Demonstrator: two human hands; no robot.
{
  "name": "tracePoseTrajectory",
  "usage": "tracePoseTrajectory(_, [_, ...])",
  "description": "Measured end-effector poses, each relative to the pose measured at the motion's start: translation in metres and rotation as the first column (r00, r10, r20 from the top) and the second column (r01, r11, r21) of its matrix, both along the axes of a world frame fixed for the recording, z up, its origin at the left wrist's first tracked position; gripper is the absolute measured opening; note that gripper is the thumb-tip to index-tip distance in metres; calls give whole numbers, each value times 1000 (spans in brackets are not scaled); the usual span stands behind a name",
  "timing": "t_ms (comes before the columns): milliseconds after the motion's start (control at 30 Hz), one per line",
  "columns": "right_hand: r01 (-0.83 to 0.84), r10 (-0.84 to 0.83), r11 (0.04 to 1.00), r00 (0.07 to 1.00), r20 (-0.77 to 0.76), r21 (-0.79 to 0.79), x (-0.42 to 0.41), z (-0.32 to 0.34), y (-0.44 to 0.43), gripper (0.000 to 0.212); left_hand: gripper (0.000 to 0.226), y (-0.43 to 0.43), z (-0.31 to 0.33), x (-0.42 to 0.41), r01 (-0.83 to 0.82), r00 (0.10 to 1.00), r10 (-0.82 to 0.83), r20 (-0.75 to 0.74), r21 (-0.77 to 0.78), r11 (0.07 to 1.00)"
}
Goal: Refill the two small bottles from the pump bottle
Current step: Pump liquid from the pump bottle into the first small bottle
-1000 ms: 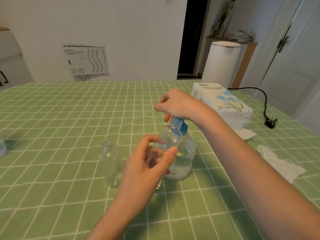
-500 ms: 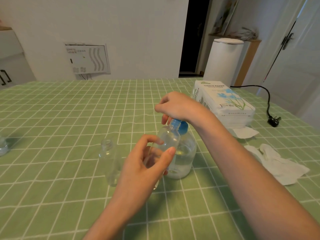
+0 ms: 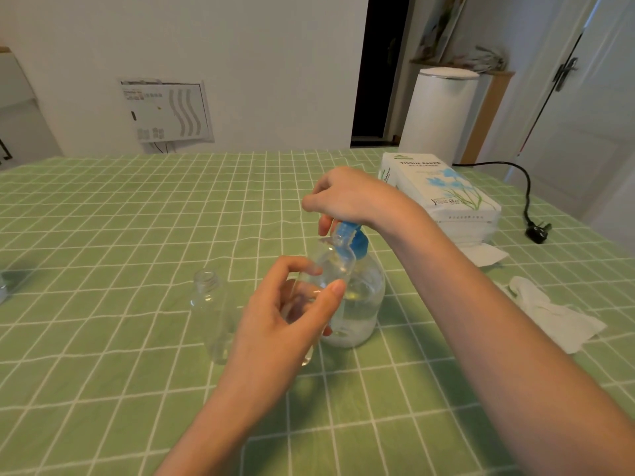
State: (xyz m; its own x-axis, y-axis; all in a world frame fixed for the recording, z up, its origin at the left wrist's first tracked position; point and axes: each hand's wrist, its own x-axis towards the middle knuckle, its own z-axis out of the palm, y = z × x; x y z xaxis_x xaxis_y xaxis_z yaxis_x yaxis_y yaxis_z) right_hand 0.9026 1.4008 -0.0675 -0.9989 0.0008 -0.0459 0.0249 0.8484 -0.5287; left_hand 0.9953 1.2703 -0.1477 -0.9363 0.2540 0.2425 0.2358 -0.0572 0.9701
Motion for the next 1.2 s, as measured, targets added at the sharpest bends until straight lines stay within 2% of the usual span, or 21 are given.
tracePoseTrajectory(200, [-1, 1, 1000, 1000, 6, -3, 1, -7, -1, 39, 34, -1, -6, -1, 3, 1000, -3, 14, 0, 1000])
tracePoseTrajectory(433, [26, -23, 999, 990, -142, 25, 1, 3, -1, 41, 32, -1, -2, 0, -1, 1000, 1, -1, -3, 1000])
tracePoseTrajectory(567, [13, -11, 999, 998, -58, 30, 0, 3, -2, 41, 32, 0, -1, 0, 8, 1000, -8, 8, -4, 1000])
tracePoseTrajectory(800, [14, -14, 1000, 1000, -8, 0, -1, -7, -1, 40, 33, 0, -3, 0, 18, 1000, -19, 21, 19, 1000])
tracePoseTrajectory(1067, [-9, 8, 1000, 995, -102, -10, 1, 2, -2, 37, 33, 0, -1, 0, -4, 1000, 4, 5, -19, 1000])
tracePoseTrajectory(1200, [-23, 24, 1000, 997, -76, 4, 2, 3, -3, 36, 35, 1, 1, 1, -5, 1000, 5, -5, -9, 1000])
